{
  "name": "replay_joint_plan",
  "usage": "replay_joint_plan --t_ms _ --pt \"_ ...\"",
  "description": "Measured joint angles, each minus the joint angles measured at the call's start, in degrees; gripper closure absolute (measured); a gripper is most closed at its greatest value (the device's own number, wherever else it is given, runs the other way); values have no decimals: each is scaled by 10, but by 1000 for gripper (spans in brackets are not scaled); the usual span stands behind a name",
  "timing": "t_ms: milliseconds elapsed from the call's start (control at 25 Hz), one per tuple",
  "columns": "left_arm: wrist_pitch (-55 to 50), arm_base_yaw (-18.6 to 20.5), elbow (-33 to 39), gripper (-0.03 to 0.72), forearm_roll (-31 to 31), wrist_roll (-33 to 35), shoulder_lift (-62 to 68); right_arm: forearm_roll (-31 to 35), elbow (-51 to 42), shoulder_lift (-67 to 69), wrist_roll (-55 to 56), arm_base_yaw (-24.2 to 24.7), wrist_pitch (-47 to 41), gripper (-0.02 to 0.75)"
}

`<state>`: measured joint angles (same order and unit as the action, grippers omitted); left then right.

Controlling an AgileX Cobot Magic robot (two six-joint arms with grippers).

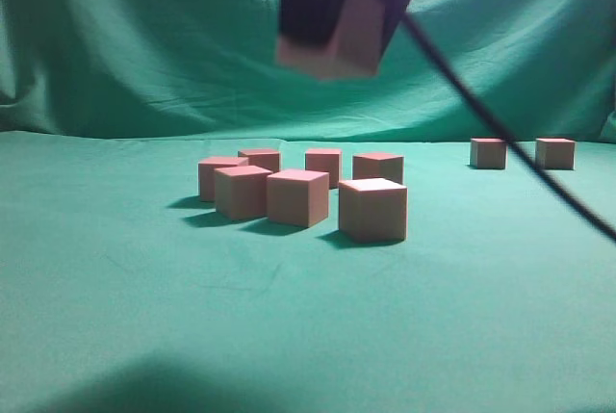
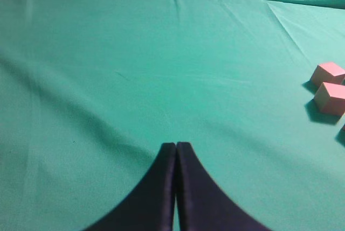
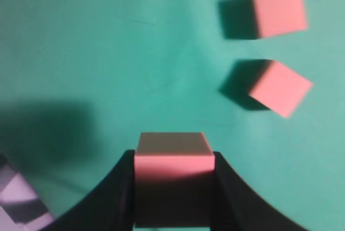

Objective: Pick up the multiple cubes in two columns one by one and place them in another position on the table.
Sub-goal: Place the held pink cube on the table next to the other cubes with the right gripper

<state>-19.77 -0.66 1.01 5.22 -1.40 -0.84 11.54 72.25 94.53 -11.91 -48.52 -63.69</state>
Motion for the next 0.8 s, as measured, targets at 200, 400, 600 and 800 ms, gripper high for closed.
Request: replay_joint_plan --t_ms 200,400,600,800 --pt "0 0 0 688 0 0 0 -5 0 55 57 -32 9 468" --pt "0 0 0 688 0 0 0 -80 -1 93 150 -45 23 468" --pt "0 0 0 688 0 0 0 -139 -14 96 201 -47 60 468" --pt "0 0 0 688 0 0 0 -152 -64 96 209 -47 110 468"
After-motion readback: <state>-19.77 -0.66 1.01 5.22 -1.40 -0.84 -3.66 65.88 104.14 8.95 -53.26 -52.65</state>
